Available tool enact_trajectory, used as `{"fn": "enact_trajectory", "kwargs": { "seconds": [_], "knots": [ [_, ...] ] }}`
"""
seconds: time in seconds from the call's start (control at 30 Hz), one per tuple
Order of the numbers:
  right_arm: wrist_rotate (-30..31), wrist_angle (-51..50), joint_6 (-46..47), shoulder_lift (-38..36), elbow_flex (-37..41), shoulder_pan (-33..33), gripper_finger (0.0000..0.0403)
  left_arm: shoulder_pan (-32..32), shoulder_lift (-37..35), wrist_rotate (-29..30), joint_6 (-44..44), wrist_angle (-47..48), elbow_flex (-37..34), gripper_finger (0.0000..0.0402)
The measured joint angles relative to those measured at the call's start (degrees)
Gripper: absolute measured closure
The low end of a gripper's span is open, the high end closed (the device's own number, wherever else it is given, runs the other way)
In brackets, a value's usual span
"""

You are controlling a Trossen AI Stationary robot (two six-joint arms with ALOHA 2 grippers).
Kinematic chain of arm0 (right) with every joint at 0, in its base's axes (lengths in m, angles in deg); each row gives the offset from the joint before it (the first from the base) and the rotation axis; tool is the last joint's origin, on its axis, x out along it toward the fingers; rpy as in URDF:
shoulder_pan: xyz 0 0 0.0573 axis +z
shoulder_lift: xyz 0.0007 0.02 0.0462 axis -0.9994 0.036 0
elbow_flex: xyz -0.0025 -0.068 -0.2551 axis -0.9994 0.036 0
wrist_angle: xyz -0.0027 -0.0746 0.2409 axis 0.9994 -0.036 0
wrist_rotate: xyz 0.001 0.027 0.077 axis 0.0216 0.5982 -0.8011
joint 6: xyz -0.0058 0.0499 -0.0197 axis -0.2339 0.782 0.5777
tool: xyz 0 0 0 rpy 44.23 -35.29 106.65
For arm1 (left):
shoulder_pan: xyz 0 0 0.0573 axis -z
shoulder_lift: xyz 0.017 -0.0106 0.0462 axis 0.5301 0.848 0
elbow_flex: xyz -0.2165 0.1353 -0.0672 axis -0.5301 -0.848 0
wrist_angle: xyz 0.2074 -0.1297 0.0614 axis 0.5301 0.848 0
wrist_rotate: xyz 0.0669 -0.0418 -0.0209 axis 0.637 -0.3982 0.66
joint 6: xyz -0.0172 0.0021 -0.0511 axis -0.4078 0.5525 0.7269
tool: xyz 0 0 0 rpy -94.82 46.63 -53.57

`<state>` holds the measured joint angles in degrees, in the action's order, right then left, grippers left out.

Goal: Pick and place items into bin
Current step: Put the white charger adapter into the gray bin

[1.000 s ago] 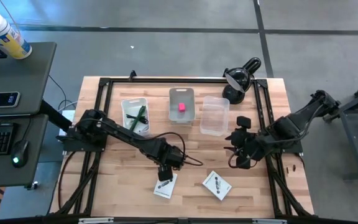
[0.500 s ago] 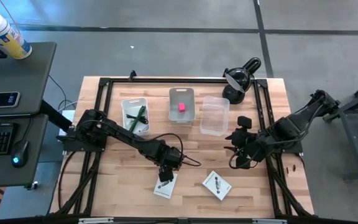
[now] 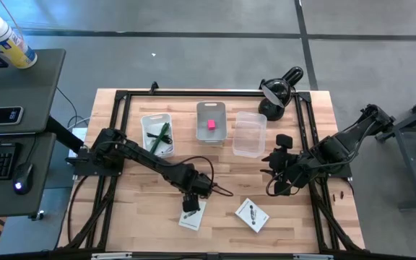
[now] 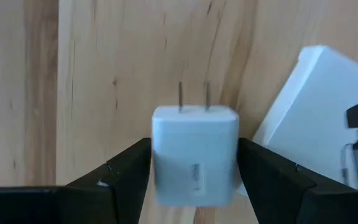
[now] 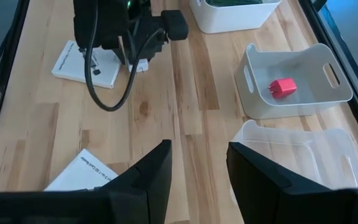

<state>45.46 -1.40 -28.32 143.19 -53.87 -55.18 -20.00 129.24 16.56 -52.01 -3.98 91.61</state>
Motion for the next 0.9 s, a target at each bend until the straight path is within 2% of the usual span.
{"fn": "enact_trajectory", "kwargs": {
  "seconds": [0.2,0.43,0.53,0.6,0.8,0.9],
  "knots": [
    [0.46,0.02,0.00,0.00,0.02,0.00,0.0258,-0.12,-0.01,2.57,-0.61,0.03,0.03,0.0185],
    [0.86,0.02,0.00,0.00,0.02,0.00,0.0258,-0.90,-0.08,2.00,-2.40,-0.12,0.03,0.0248],
    [0.94,0.02,0.00,0.00,0.00,0.00,0.0258,-1.18,-0.10,2.56,-2.52,-0.10,0.05,0.0261],
    [0.95,0.02,0.00,0.00,0.00,-0.01,0.0258,-1.25,-0.10,2.35,-2.56,-0.10,0.05,0.0255],
    [1.01,0.02,0.00,0.00,-0.01,-0.11,0.0258,-1.26,-0.10,2.40,-3.02,-0.02,0.05,0.0188],
    [1.12,0.02,0.00,0.00,0.01,-0.11,0.0258,-1.27,-0.10,2.65,-3.02,-0.01,0.05,0.0171]
  ]
}}
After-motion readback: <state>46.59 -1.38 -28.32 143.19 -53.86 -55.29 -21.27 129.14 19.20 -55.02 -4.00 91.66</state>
